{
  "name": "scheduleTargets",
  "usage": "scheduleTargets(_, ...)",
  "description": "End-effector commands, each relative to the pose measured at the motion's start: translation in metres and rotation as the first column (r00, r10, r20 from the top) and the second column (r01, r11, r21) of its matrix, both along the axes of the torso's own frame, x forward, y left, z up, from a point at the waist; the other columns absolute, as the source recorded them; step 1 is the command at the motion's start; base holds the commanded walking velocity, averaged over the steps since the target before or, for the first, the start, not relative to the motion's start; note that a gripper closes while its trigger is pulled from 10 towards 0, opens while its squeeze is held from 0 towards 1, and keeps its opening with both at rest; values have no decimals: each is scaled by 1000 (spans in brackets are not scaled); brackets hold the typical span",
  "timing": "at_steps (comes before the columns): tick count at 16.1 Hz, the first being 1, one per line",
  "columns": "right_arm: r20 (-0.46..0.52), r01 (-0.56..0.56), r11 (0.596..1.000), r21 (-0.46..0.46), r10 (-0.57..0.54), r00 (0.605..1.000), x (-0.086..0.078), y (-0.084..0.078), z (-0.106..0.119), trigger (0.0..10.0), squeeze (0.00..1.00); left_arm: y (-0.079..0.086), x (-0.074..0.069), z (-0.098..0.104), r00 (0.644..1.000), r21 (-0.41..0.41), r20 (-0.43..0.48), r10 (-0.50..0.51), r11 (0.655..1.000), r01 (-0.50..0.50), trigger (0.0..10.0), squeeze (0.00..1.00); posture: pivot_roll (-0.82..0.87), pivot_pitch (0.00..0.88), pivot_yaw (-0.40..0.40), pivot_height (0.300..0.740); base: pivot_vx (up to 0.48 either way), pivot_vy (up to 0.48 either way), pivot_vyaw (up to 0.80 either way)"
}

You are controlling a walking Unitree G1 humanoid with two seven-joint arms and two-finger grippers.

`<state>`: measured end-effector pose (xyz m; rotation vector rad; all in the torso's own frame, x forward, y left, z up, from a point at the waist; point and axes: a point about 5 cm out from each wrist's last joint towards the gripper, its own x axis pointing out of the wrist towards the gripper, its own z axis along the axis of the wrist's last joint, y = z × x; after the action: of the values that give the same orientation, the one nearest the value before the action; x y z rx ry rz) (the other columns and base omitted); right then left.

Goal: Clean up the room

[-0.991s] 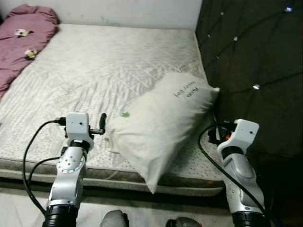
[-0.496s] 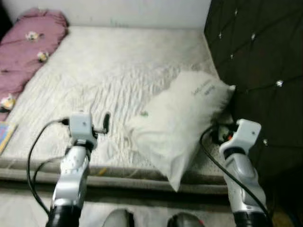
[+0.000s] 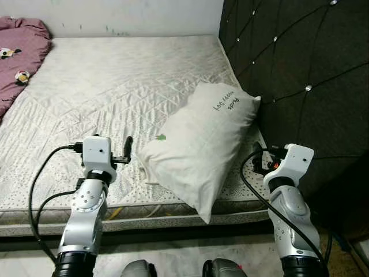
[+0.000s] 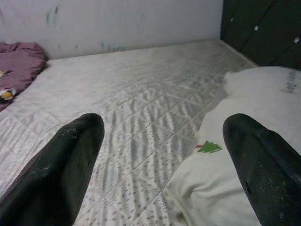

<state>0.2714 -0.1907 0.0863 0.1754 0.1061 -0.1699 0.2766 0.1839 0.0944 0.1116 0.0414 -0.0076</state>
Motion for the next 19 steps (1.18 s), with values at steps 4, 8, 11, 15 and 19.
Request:
scheduleTargets(4,54,7,1000,-1,-7,998,11,-2,16,10000,0,4,0,6,1000,25,7,9,1000,-9,10000,0,3,108,13,740,0,0,0)
scheduleTargets(8,23,-1,1000,6,1,1000,4,0,7,10000,0,4,-5,0,1000,1,-14,27,1000,-27,10000,0,3,92,8,740,0,0,0)
scheduleTargets(11,18,-6,1000,9,5,1000,3,2,5,10000,0,1,-5,-3,1000,-3,-22,18,1000,-18,10000,0,0,88,4,740,0,0,0)
scheduleTargets(15,19,-4,1000,1,4,1000,3,-1,5,10000,0,-2,-4,-2,1000,-8,-18,12,1000,-12,10000,0,-1,86,3,740,0,0,0)
scheduleTargets(19,19,-5,1000,1,5,1000,3,-1,5,10000,0,-3,-3,-2,1000,-8,-17,10,1000,-10,10000,0,-1,74,1,740,0,0,0)
